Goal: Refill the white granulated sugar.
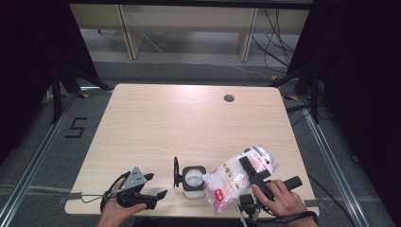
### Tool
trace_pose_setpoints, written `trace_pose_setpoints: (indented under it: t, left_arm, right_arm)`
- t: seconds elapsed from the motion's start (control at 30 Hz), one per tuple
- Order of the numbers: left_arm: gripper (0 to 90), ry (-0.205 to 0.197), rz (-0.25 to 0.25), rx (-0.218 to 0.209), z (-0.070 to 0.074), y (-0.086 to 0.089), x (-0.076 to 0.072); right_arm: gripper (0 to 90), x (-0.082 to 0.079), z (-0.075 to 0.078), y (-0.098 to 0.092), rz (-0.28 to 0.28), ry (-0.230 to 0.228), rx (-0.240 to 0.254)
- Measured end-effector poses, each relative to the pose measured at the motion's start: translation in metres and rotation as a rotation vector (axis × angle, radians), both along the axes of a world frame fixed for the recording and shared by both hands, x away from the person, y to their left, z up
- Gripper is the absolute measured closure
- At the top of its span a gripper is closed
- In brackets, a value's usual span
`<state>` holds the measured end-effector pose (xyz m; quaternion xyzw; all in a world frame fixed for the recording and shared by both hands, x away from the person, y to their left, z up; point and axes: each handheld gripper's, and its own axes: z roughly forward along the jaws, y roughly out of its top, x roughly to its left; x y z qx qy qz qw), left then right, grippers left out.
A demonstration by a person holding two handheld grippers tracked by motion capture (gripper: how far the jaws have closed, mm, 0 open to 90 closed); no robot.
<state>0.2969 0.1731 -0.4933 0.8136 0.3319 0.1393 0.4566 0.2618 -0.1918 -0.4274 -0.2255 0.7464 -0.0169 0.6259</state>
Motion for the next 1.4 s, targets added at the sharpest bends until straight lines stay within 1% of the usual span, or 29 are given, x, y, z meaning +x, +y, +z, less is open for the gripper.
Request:
trace_pose_setpoints:
  t: [0.03, 0.13, 0.17, 0.2, 0.23, 0.27, 0.3, 0.37, 0.4, 0.53, 0.57, 0.6, 0.63, 0.67, 0.7, 0.73, 0.77, 0.83, 0.9, 0.93, 1.03, 1.07, 1.17, 1.2, 1.23, 1.3, 1.33, 1.37, 1.4]
  left_arm:
    - [21.2, -0.005, -0.009, 0.01, 0.0001, 0.0011, 0.0007]
    - [21.2, -0.004, 0.0, -0.003, -0.0004, 0.0, 0.0001]
    - [21.2, -0.004, -0.001, -0.003, -0.0004, 0.0001, 0.0001]
    - [21.2, -0.006, -0.009, 0.01, 0.0001, 0.0012, 0.0008]
    - [21.2, -0.007, -0.009, 0.009, 0.0001, 0.0012, 0.0007]
    - [21.2, -0.006, -0.009, 0.01, 0.0001, 0.0012, 0.0006]
    - [21.2, -0.004, -0.009, 0.01, 0.0003, 0.0011, 0.0005]
    - [21.2, -0.005, -0.009, 0.01, 0.0002, 0.0011, 0.0008]
    - [21.2, -0.004, 0.0, -0.004, -0.0004, 0.0, 0.0001]
    - [21.2, -0.006, -0.009, 0.01, 0.0001, 0.0011, 0.0007]
    - [21.1, 0.0, -0.002, -0.001, 0.0001, 0.0001, 0.0001]
    - [21.2, 0.001, -0.002, -0.001, 0.0001, 0.0001, 0.0]
    - [21.2, -0.003, -0.003, -0.004, -0.0003, 0.0002, 0.0002]
    - [21.2, -0.006, -0.009, 0.009, 0.0001, 0.0011, 0.0006]
    - [21.2, -0.004, -0.002, -0.005, -0.0003, 0.0001, 0.0002]
    - [21.2, 0.0, -0.006, 0.007, 0.0005, 0.0006, 0.0002]
    - [21.2, -0.005, -0.012, 0.014, 0.0005, 0.0014, 0.0007]
    - [21.2, -0.006, -0.01, 0.011, 0.0002, 0.0012, 0.0007]
    - [21.2, -0.004, -0.011, 0.014, 0.0004, 0.0013, 0.0007]
    - [21.2, -0.006, -0.009, 0.01, 0.0002, 0.0012, 0.0006]
    - [21.2, -0.002, -0.009, 0.013, 0.0006, 0.0011, 0.0005]
    - [21.2, 0.002, 0.0, -0.004, 0.0, -0.0002, -0.0001]
    - [21.2, 0.001, 0.001, -0.001, 0.0, -0.0003, -0.0002]
    - [21.2, 0.002, -0.001, -0.002, 0.0001, -0.0001, -0.0001]
    - [21.2, 0.001, -0.001, -0.003, 0.0, -0.0002, -0.0001]
    - [21.2, -0.001, -0.003, 0.005, 0.0002, 0.0003, 0.0001]
    - [21.2, 0.002, 0.006, -0.011, -0.0003, -0.0009, -0.0004]
    - [21.2, 0.002, 0.006, -0.012, -0.0004, -0.0009, -0.0004]
    - [21.2, -0.001, -0.001, 0.005, 0.0001, 0.0002, 0.0002]
  right_arm:
    - [46.2, 0.0, 0.0, -0.0002, -0.001, 0.0, 0.002]
    - [46.2, -0.0004, 0.0008, -0.0002, -0.004, -0.001, 0.005]
    - [46.2, -0.0009, -0.0002, -0.0006, -0.012, 0.002, 0.016]
    - [46.2, -0.0007, 0.0004, -0.0002, -0.006, -0.001, 0.013]
    - [46.2, -0.0007, 0.0003, -0.0001, -0.008, 0.0, 0.014]
    - [46.2, -0.0011, -0.0015, -0.0007, -0.02, 0.011, 0.03]
    - [46.2, -0.0016, -0.001, -0.0005, -0.018, 0.003, 0.027]
    - [46.2, -0.0014, -0.0017, -0.0008, -0.022, 0.011, 0.034]
    - [46.2, -0.0015, -0.0007, -0.0002, -0.017, 0.002, 0.023]
    - [46.2, -0.0014, -0.0009, -0.0002, -0.015, 0.003, 0.021]
    - [46.2, -0.0013, -0.0006, -0.0001, -0.013, 0.002, 0.012]
    - [46.3, -0.0014, -0.0019, -0.0004, -0.019, 0.011, 0.022]
    - [46.2, -0.0013, -0.0009, 0.0002, -0.012, 0.004, 0.012]
    - [46.3, -0.0012, -0.0012, 0.0003, -0.012, 0.006, 0.013]
    - [46.3, -0.0011, -0.0016, 0.0005, -0.012, 0.007, 0.013]
    - [46.3, -0.0011, -0.0027, 0.0003, -0.017, 0.015, 0.021]
    - [46.3, -0.0004, -0.0009, 0.0014, 0.002, 0.005, -0.003]
    - [46.3, -0.0006, -0.0017, 0.0013, -0.002, 0.005, 0.005]
    - [46.3, -0.0005, -0.0009, 0.0013, 0.001, 0.004, -0.003]
    - [46.3, -0.0012, -0.0016, 0.0006, -0.013, 0.007, 0.015]
    - [46.3, -0.0012, -0.0012, 0.0005, -0.011, 0.005, 0.01]
    - [46.3, -0.0012, -0.0013, 0.0004, -0.011, 0.006, 0.011]
    - [46.4, -0.001, -0.0028, 0.0001, -0.017, 0.013, 0.02]
    - [46.3, -0.0008, -0.0027, 0.0003, -0.012, 0.012, 0.019]
    - [46.3, -0.0002, -0.0015, 0.0014, 0.004, 0.003, 0.002]
    - [46.4, -0.0001, -0.0018, 0.0014, 0.004, 0.005, 0.0]
    - [46.4, -0.0002, -0.0029, 0.0009, -0.004, 0.013, 0.013]
    - [46.4, -0.0001, -0.0028, 0.001, -0.004, 0.013, 0.013]
    - [46.4, -0.0002, -0.0028, 0.0011, -0.004, 0.012, 0.011]
